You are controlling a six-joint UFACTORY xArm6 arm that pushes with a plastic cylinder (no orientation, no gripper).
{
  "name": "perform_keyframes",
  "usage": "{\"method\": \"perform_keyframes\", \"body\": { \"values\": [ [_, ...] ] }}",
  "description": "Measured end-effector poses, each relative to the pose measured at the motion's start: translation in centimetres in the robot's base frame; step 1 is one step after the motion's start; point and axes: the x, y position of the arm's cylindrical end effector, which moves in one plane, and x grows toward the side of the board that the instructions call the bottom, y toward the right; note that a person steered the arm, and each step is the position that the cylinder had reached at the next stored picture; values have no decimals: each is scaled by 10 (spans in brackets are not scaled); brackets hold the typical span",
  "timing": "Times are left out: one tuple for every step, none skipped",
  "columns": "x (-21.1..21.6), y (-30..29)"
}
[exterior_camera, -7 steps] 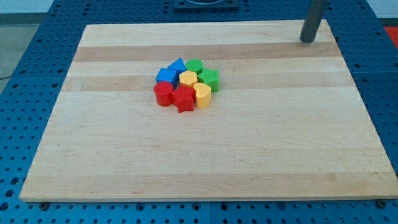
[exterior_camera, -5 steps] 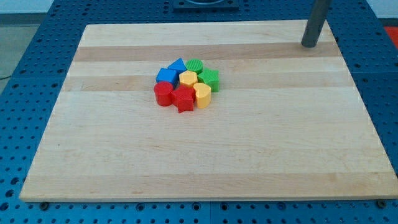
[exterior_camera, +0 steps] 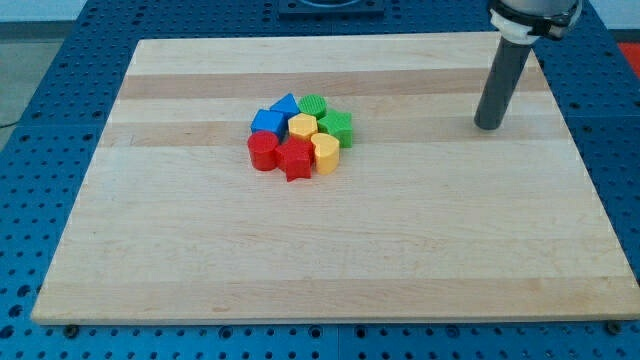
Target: Separate the green blocks from the group of blocks
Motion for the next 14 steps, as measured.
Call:
{"method": "perform_keyframes", "body": {
  "values": [
    [19, -9],
    [32, -29],
    [32, -56],
    [32, -80],
    [33, -100],
    [45, -119],
    [52, -124],
    [34, -147],
    [15, -176],
    [7, -207],
    [-16, -223],
    [-45, -238],
    [-55, -252],
    [-56, -246]
  ]
}}
